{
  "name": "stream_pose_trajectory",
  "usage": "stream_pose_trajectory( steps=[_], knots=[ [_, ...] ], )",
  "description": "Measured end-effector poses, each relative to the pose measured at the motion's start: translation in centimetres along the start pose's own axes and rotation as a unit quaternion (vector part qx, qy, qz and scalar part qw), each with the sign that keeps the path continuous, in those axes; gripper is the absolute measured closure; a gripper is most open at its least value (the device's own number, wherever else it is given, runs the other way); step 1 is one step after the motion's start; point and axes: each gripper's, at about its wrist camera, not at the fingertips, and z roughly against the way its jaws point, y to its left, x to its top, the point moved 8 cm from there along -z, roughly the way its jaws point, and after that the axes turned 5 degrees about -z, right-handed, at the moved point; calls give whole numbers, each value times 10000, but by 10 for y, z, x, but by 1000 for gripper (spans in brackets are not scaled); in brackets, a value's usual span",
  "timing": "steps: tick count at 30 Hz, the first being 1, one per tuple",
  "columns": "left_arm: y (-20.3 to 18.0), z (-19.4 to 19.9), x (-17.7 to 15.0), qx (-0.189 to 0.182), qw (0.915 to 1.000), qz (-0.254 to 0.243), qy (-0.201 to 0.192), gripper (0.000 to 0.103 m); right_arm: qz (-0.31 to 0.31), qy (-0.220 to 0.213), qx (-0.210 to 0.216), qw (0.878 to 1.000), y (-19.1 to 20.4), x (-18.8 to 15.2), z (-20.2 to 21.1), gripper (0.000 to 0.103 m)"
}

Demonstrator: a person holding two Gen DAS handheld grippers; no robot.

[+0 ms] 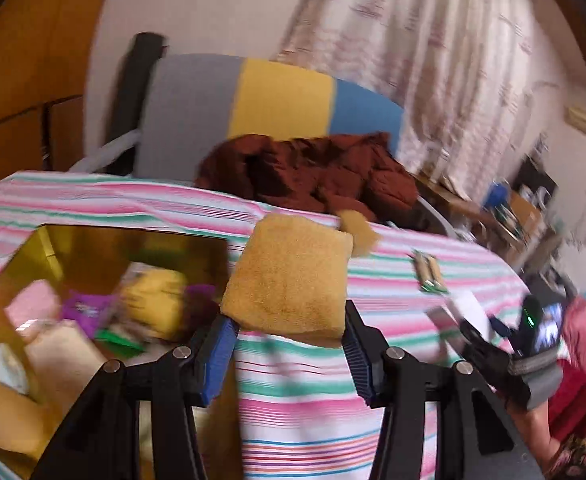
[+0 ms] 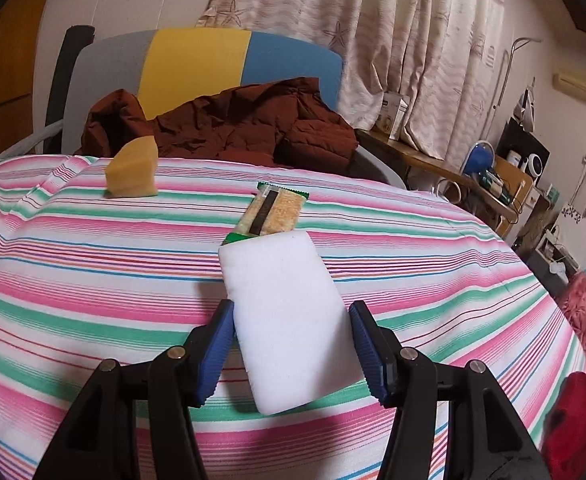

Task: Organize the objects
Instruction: 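Carry the yellow sponge into the gold tray and open the left gripper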

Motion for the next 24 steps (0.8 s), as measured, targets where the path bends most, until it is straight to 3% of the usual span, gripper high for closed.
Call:
stream_pose_trajectory(
  steps=[5, 10, 19, 24],
  knots=[
    [70, 2, 4, 472, 9973, 530, 206, 52, -33, 53, -17, 10000, 0, -3, 3, 44],
    [134, -9, 6, 785, 9892, 1094, 575, 52, 98, 47, -53, 9999, 6, -5, 5, 44],
    [188, -51, -6, 825, 9685, 1841, 1461, 52, 345, 32, -90, 9994, 16, -9, 11, 44],
    [210, -63, -10, 929, 9618, 2070, 1532, 47, 432, 85, -145, 9989, 20, -12, 10, 44]
  ],
)
